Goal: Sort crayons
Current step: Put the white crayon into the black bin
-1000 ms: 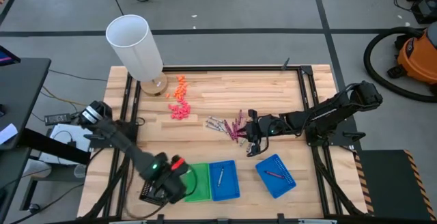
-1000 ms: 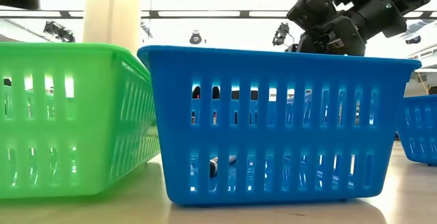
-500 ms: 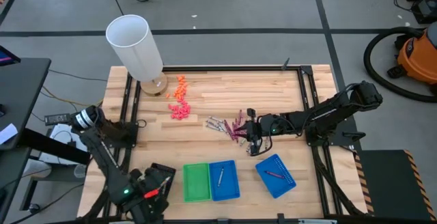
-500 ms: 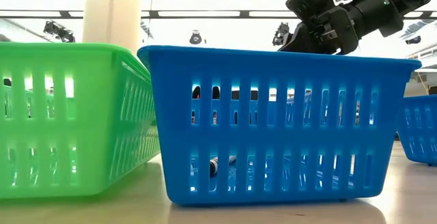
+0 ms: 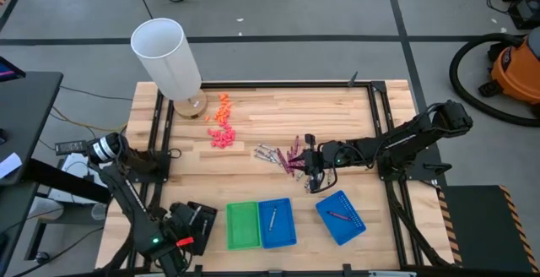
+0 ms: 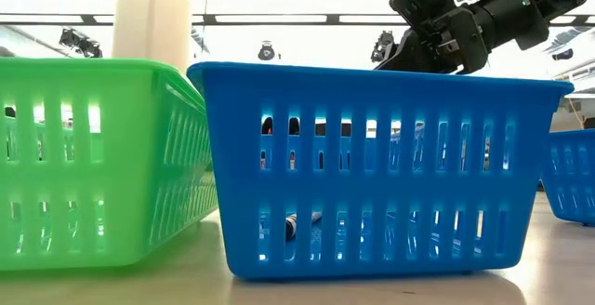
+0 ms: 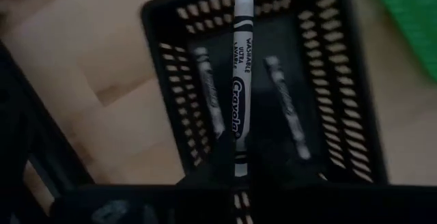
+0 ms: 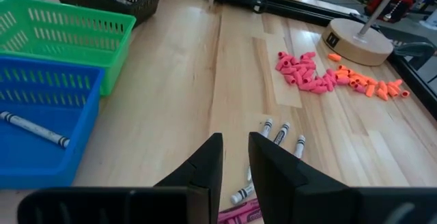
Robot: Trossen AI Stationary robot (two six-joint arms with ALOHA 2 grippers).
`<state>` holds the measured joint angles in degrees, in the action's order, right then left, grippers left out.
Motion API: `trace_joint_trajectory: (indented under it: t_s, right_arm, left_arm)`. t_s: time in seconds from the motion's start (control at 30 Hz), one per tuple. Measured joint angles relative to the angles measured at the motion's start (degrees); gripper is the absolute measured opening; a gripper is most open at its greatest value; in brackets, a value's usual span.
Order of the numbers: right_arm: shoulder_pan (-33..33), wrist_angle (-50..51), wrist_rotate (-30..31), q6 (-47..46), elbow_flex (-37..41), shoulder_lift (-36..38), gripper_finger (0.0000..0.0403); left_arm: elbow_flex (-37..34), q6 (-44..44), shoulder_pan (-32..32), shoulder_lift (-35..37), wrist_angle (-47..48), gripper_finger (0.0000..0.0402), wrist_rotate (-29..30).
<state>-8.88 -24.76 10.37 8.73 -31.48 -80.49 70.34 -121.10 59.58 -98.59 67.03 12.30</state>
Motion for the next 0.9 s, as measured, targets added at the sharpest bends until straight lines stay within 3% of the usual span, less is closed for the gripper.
trace_joint_trajectory:
  t_s: [0.43, 0.73, 0.9]
  right_arm:
    - [0.0, 0.1, -0.2, -0.1, 0.0, 0.0, 0.0082]
    - [0.0, 0.1, -0.3, -0.1, 0.0, 0.0, 0.0082]
    - [0.0, 0.0, -0.3, 0.0, 0.0, 0.0, 0.0082]
  left_arm:
    - [-5.2, -2.8, -0.6, 0.0, -11.7, 0.0037, -1.9]
    - [-4.3, -2.1, -1.2, 0.9, -10.8, 0.0134, -5.1]
    - [-0.1, 4.0, -4.0, 2.3, -2.7, 0.0167, -3.3]
